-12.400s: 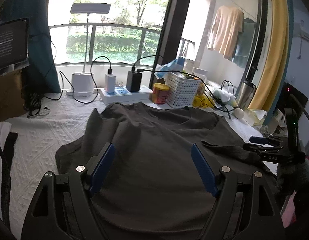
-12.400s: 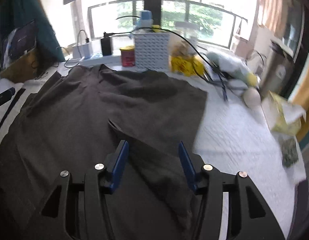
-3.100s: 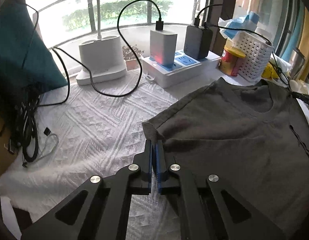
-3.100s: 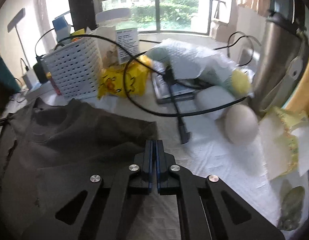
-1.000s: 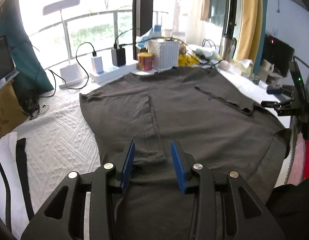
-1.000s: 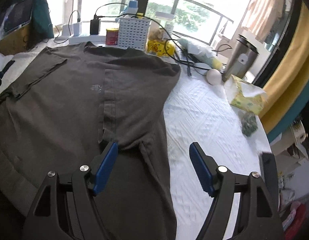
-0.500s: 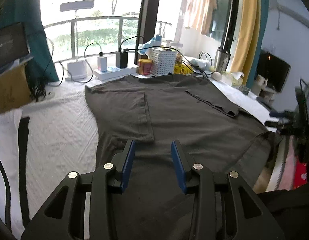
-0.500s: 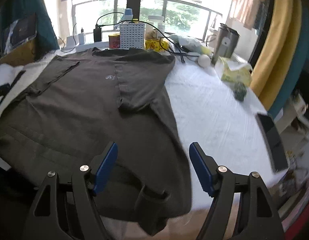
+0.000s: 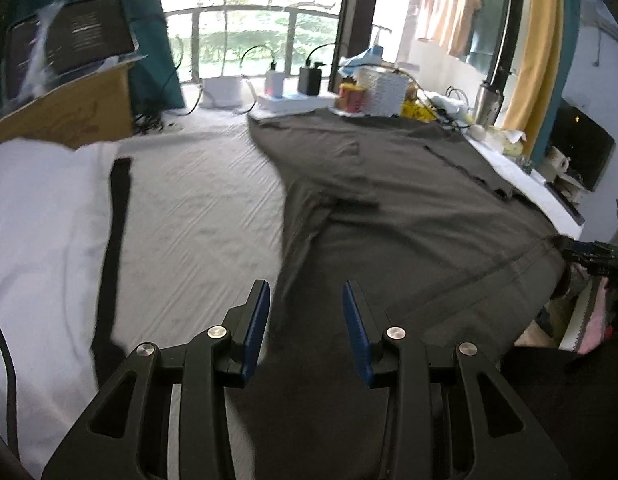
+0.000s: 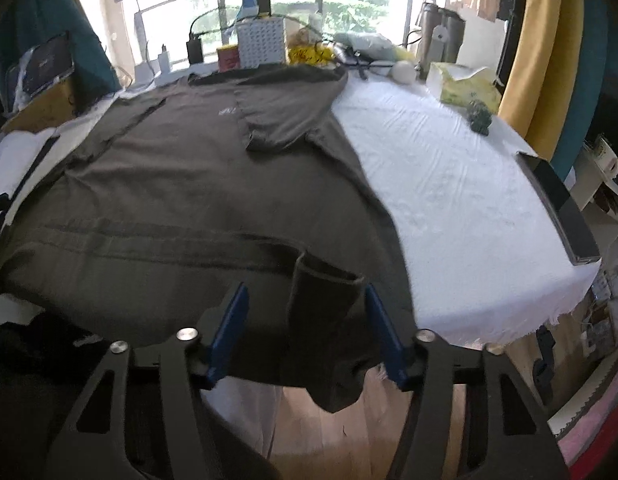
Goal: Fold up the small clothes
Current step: 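Grasp the shirt hem with the right gripper while the left gripper grasps it too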
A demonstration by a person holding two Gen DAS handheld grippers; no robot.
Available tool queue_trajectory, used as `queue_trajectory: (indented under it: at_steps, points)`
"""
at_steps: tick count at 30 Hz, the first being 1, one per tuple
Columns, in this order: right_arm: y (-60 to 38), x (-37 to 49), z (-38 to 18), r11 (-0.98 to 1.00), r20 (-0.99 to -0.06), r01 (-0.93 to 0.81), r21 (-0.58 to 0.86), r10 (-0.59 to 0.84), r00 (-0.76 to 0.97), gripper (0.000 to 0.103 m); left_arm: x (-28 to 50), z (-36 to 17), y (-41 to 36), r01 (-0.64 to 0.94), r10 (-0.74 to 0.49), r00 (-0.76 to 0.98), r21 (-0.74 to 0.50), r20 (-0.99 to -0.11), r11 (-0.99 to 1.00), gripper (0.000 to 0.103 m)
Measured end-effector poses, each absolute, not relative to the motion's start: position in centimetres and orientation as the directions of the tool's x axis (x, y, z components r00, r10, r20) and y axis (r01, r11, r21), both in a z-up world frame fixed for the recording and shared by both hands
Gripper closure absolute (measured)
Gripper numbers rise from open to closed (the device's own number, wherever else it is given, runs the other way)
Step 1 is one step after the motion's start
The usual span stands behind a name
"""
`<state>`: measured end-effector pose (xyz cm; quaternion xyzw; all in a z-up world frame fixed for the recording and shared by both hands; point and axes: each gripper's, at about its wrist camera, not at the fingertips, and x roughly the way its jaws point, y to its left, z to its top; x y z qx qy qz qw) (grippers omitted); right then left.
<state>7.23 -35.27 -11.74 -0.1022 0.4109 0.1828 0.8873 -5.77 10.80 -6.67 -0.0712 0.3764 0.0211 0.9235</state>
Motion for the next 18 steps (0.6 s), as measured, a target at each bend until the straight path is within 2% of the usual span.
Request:
queue_trajectory:
  at_steps: [1, 4, 5, 7, 9, 11, 18]
  points:
    - [-35.1, 7.2, -11.9, 0.910, -0.769, -0.413, -0.033, 0.240, 0.592, 0.051, -6.3, -6.8, 10.9, -0.095, -0.011, 0.710, -0.111, -0.704, 0.989, 0.063]
    - [-34.9, 7.2, -12.1, 0.909, -0.763, -0.415, -0.038, 0.242, 0.599, 0.072, -7.6, -7.3, 11.1, -0.099, -0.008, 0.686, -0.104, -0.728, 0.990, 0.062]
    - [-34.8, 7.2, -12.2, 0.907, -0.760, -0.418, -0.042, 0.242, 0.603, 0.083, -8.0, -7.5, 11.2, -0.102, 0.006, 0.675, -0.086, -0.737, 0.991, 0.062]
    - [-34.7, 7.1, -12.4, 0.905, -0.759, -0.423, -0.046, 0.244, 0.603, 0.085, -8.4, -7.8, 11.4, -0.116, 0.034, 0.665, -0.058, -0.746, 0.992, 0.062]
    - [-34.6, 7.0, -12.4, 0.903, -0.756, -0.426, -0.048, 0.246, 0.607, 0.092, -8.6, -8.4, 12.2, -0.150, 0.046, 0.650, -0.068, -0.759, 0.986, 0.060]
    - [-34.6, 7.0, -12.1, 0.902, -0.753, -0.428, -0.058, 0.242, 0.612, 0.095, -8.5, -9.1, 12.7, -0.177, 0.050, 0.634, -0.083, -0.771, 0.981, 0.051]
    - [-34.3, 6.7, -10.2, 0.901, -0.706, -0.416, -0.121, 0.216, 0.674, 0.097, -8.8, -9.3, 11.6, -0.114, -0.006, 0.641, -0.102, -0.767, 0.988, 0.053]
